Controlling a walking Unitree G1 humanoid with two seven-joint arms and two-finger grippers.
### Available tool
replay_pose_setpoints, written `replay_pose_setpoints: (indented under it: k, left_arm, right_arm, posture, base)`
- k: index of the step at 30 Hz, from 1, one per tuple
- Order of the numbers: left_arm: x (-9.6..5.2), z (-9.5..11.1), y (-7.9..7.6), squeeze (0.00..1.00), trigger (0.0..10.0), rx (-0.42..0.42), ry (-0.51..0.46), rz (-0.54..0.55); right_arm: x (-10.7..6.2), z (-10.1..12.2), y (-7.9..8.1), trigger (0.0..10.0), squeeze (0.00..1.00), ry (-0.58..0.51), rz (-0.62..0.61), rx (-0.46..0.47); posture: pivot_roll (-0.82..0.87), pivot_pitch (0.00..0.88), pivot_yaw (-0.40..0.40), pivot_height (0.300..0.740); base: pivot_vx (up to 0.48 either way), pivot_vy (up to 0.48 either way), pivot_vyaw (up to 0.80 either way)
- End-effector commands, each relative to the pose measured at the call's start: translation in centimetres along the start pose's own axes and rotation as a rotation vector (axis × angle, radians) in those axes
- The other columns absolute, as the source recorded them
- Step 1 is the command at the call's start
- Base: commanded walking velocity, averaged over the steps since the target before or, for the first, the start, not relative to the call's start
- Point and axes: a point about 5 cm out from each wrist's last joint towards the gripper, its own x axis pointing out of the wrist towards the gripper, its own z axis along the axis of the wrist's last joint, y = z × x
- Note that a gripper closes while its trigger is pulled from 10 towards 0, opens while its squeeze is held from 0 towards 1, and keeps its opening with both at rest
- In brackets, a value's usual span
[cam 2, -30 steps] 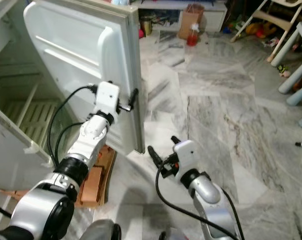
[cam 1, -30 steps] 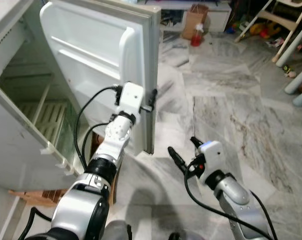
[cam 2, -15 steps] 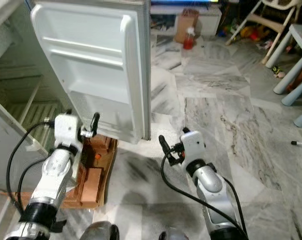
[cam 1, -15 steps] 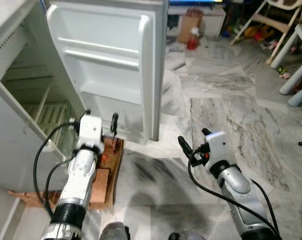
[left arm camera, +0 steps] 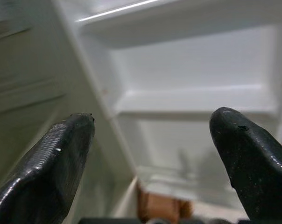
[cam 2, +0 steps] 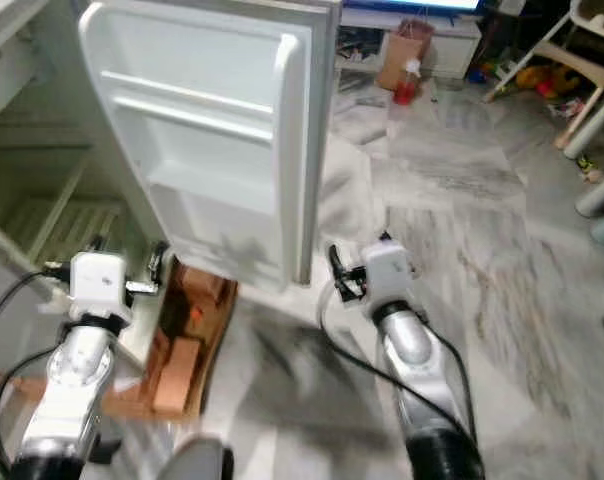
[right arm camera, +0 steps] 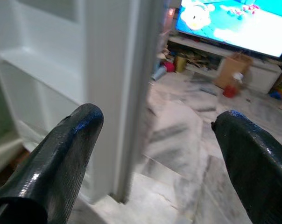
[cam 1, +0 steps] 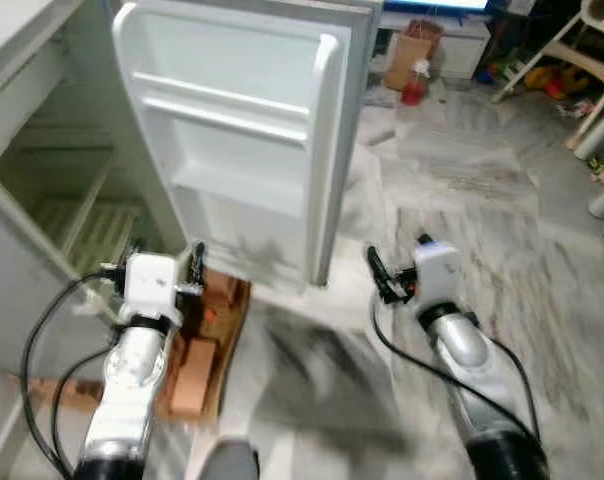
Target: Restocking fridge
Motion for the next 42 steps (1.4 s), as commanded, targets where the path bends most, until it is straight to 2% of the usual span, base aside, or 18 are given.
replay_pose_setpoints:
  k: [1, 4, 7, 11, 18, 23, 29, 33, 38, 42]
  left_arm:
    - [0.1, 0.4, -0.9, 0.00, 10.0, -0.014, -0.003, -0.041]
    - [0.3, 0.6, -1.2, 0.00, 10.0, -0.023, -0.004, -0.093]
    - [1.1, 1.2, -1.5, 0.00, 10.0, -0.015, -0.018, -0.095]
    - [1.6, 1.7, -1.9, 0.00, 10.0, -0.024, -0.026, -0.104]
    - [3.0, 2.4, -3.0, 0.00, 10.0, -0.031, -0.039, -0.142]
    - [4.7, 3.4, -3.6, 0.00, 10.0, -0.027, -0.060, -0.155]
    - [5.7, 4.1, -4.3, 0.00, 10.0, -0.016, -0.080, -0.178]
    - [5.6, 3.3, -4.1, 0.00, 10.0, -0.003, -0.035, -0.146]
    - [3.9, 1.0, -2.6, 0.00, 10.0, 0.012, 0.055, -0.055]
    - [2.8, 0.0, -2.2, 0.00, 10.0, 0.018, 0.100, -0.030]
  right_arm:
    - [-0.4, 0.0, -0.8, 10.0, 0.00, -0.007, -0.029, -0.011]
    - [-0.3, 0.0, -0.7, 10.0, 0.00, -0.006, -0.029, 0.013]
    - [-0.1, -0.2, -0.6, 10.0, 0.00, 0.007, -0.032, 0.033]
    - [0.1, -0.1, -0.6, 10.0, 0.00, -0.004, -0.034, 0.034]
    - [0.1, 0.0, -0.4, 10.0, 0.00, -0.010, -0.027, 0.025]
    - [0.0, 0.1, -0.3, 10.0, 0.00, -0.012, -0.032, 0.020]
    - [-0.1, 0.1, -0.3, 10.0, 0.00, -0.014, -0.036, 0.014]
    - [-0.2, 0.1, -0.4, 10.0, 0.00, -0.013, -0.040, 0.012]
    - [-0.3, 0.0, -0.4, 10.0, 0.00, -0.004, -0.039, 0.009]
    - [-0.2, 0.0, -0.3, 10.0, 0.00, 0.000, -0.030, 0.006]
  posture:
    - [0.11, 0.078, -0.021, 0.740]
    - [0.11, 0.077, -0.019, 0.740]
    - [0.12, 0.073, -0.017, 0.740]
    - [0.12, 0.073, -0.016, 0.740]
    - [0.11, 0.073, -0.016, 0.740]
    - [0.10, 0.073, -0.012, 0.740]
    - [0.10, 0.074, -0.008, 0.740]
    - [0.09, 0.077, -0.007, 0.740]
    - [0.10, 0.084, -0.014, 0.740]
    - [0.11, 0.086, -0.020, 0.740]
  base:
    - [0.480, 0.000, 0.00]
    - [0.480, 0.000, 0.00]
    - [0.480, 0.000, 0.00]
    - [0.480, 0.000, -0.75]
    - [0.480, 0.000, 0.00]
    - [0.480, 0.000, 0.00]
    - [0.480, 0.000, 0.00]
    - [0.382, 0.000, 0.00]
    - [0.000, 0.000, 0.00]
    - [0.000, 0.000, 0.00]
